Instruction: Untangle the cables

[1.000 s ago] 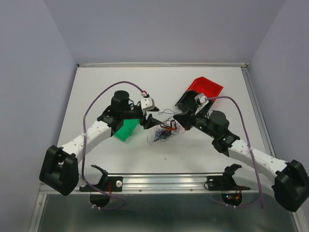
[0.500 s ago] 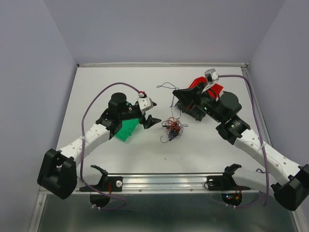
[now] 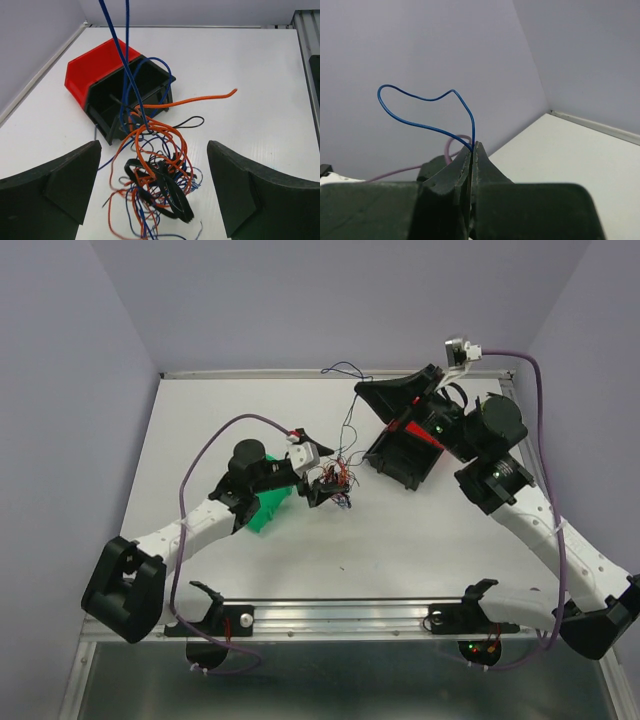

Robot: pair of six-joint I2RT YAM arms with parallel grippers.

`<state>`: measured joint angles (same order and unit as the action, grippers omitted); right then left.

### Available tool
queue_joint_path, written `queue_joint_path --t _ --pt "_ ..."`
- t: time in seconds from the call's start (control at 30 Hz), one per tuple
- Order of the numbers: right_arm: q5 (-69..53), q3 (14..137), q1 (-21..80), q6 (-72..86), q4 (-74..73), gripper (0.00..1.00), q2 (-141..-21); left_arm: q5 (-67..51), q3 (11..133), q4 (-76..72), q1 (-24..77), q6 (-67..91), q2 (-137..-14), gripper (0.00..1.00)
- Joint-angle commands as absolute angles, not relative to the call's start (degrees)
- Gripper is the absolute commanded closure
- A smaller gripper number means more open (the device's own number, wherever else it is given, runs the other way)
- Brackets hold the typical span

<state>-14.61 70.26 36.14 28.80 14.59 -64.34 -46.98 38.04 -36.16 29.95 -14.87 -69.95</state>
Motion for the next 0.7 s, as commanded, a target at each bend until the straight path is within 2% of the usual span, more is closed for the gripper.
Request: queue_joint_path --t 0.0,0.1,0.17,0.27,0.3,0.33,0.37,0.67 --pt "-17.31 76.37 36.56 33.13 16.96 0.99 -65.65 -42.82 41.83 -44.12 33.83 -12.65 -74.87 0.01" --pt "-17.67 77.34 36.65 34.01 18.37 0.99 -66.71 -39.65 43.85 -45.09 36.03 -13.97 -80.84 0.02" --pt "-17.67 79.01 36.56 34.28 18.28 0.99 -67.85 -38.50 46.13 -42.74 36.21 -14.58 -85.84 0.06" --pt "-17.32 83.12 36.56 35.07 18.46 0.99 -69.16 -40.33 48.69 -37.82 36.47 -16.78 -90.59 0.26" --pt "-16.97 84.62 36.56 35.59 18.54 0.99 -69.52 -40.78 49.30 -36.49 36.65 -17.14 -91.31 0.37" --pt "-15.74 88.47 36.56 35.60 18.46 0.99 -70.22 -40.78 50.35 -34.30 36.82 -17.92 -92.28 0.55" --pt "-15.73 90.59 36.65 35.51 18.20 0.99 -70.57 -40.52 50.45 -33.93 36.74 -18.19 -92.46 0.60" --pt "-2.39 113.89 36.56 31.47 16.44 0.99 -75.40 -40.52 50.45 -30.25 37.53 -20.83 -95.62 0.66"
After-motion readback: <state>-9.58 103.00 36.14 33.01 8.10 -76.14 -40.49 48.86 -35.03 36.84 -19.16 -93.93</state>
